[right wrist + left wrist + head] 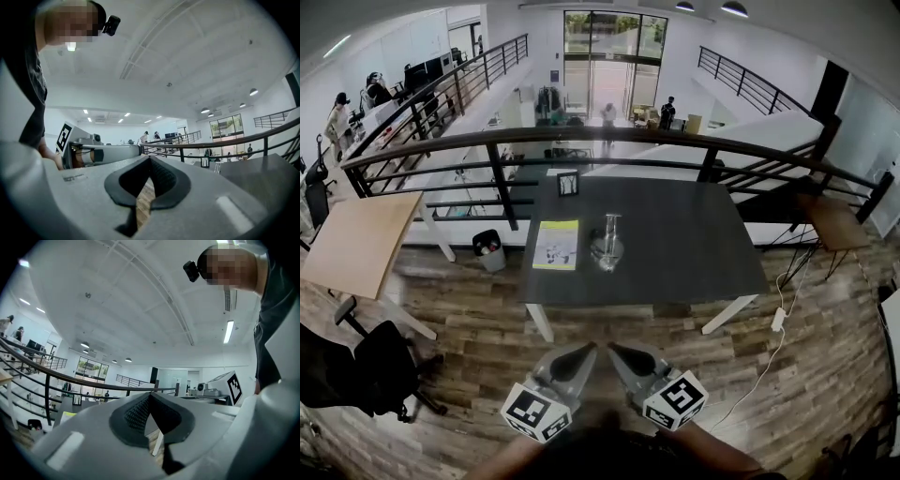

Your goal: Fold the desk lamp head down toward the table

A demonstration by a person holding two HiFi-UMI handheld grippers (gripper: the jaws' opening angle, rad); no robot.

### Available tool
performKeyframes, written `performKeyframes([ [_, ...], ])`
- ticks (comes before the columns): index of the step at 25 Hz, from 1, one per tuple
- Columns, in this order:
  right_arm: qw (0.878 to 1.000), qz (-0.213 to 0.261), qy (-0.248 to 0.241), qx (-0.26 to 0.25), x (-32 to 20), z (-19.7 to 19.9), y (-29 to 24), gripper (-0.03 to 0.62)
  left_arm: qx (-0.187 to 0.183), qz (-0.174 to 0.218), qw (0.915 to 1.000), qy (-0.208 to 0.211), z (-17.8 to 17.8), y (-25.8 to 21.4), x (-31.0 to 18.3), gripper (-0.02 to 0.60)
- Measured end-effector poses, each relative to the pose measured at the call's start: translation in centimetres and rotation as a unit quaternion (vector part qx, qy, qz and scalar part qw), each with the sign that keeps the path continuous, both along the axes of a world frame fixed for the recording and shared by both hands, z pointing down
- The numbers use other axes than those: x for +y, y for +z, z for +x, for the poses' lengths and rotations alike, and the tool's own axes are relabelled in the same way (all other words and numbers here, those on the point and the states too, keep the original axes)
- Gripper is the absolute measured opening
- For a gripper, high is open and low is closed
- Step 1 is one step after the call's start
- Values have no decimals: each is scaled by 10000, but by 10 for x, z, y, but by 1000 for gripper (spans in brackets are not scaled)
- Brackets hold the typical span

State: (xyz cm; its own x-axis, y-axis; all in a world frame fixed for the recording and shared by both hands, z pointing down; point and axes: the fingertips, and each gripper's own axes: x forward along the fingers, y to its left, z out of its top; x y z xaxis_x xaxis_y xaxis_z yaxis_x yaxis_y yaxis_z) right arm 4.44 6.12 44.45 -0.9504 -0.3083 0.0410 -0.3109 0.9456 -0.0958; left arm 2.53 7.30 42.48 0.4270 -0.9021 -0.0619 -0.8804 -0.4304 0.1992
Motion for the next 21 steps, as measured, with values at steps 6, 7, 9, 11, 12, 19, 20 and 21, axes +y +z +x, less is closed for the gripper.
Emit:
performKeyframes([
  [6, 9998, 199, -6, 70, 49, -33, -7, 2, 43, -4, 10000, -41, -33, -2, 50, 2],
  [7, 9997, 225, 9, 91, 57, -36, -7, 2, 70, -22, 10000, -41, -37, -2, 57, 2],
  [9, 9996, 257, 67, 108, 73, -39, -6, 2, 75, -24, 10000, 7, -41, 0, 73, 2],
  [11, 9995, 266, 146, 97, 87, -43, -6, 2, 69, -16, 10000, 66, -46, 1, 87, 2],
  [12, 9994, 268, 187, 92, 92, -46, -6, 2, 72, -18, 9999, 89, -49, 1, 94, 2],
  [19, 9988, 158, 438, 181, 123, -57, 7, 2, 99, -27, 9997, 221, -66, 11, 127, 2],
  [20, 9987, 143, 451, 186, 126, -58, 9, 2, 109, -33, 9997, 227, -68, 13, 131, 2],
  [21, 9987, 129, 463, 190, 130, -60, 11, 2, 118, -38, 9997, 233, -70, 15, 134, 2],
])
